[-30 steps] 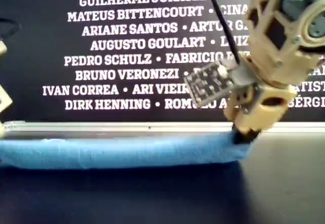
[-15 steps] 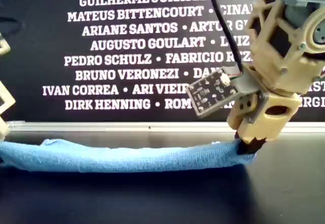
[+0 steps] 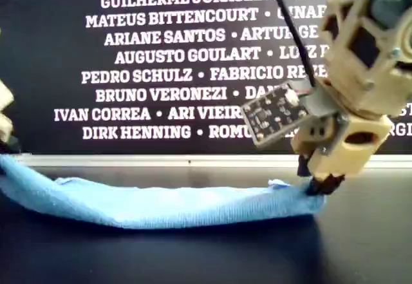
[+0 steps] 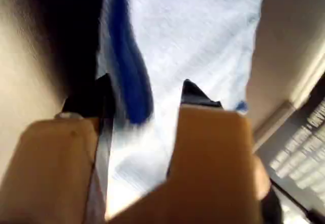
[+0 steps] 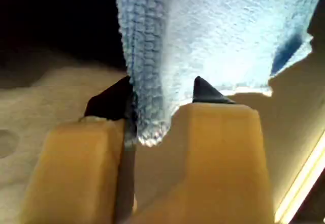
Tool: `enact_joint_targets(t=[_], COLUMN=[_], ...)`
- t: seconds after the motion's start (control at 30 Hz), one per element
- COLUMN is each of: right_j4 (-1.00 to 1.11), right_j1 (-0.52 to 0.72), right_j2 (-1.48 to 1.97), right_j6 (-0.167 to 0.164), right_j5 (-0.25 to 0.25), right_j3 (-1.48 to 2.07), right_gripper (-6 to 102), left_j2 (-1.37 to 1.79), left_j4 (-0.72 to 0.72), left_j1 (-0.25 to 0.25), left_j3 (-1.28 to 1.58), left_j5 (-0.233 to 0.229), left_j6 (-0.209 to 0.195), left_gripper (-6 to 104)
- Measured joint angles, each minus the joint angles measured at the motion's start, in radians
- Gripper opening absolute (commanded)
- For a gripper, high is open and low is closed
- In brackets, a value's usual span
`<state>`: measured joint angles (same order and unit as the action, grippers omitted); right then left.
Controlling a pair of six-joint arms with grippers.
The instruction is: Fold a cloth
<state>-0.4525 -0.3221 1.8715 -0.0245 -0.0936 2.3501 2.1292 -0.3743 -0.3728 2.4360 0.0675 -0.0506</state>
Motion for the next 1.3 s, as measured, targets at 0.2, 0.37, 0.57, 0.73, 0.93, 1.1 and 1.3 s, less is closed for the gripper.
enact_joint_targets(t=[0.2,0.37,0.57,0.73,0.93,1.1,1.3], right_j4=[0.000,0.000,0.000,0.000,0.000,-0.003,-0.003], right_j1=[-0.002,0.011,0.072,0.245,0.322,0.324,0.330], right_j2=[0.222,0.433,0.715,1.009,1.207,1.210,1.210], right_j6=[0.000,0.000,-0.002,-0.002,-0.002,0.003,0.002], right_j5=[0.000,0.000,0.000,0.006,0.006,-0.005,-0.003], right_j3=[0.153,0.249,0.313,0.394,0.588,0.635,0.641], right_gripper=[46,46,47,47,47,48,49], left_j2=[0.189,0.377,0.676,0.910,0.945,0.946,0.946], left_j4=[-0.060,-0.063,-0.063,-0.063,-0.063,-0.063,-0.063], left_j1=[0.000,0.000,0.002,0.097,0.239,0.249,0.249], left_j3=[0.115,0.236,0.319,0.397,0.459,0.459,0.534], left_j5=[0.002,-0.012,-0.012,-0.011,-0.025,-0.015,-0.011], left_j6=[0.000,0.000,0.000,0.000,0.000,-0.002,-0.002], left_gripper=[48,48,48,48,48,48,49])
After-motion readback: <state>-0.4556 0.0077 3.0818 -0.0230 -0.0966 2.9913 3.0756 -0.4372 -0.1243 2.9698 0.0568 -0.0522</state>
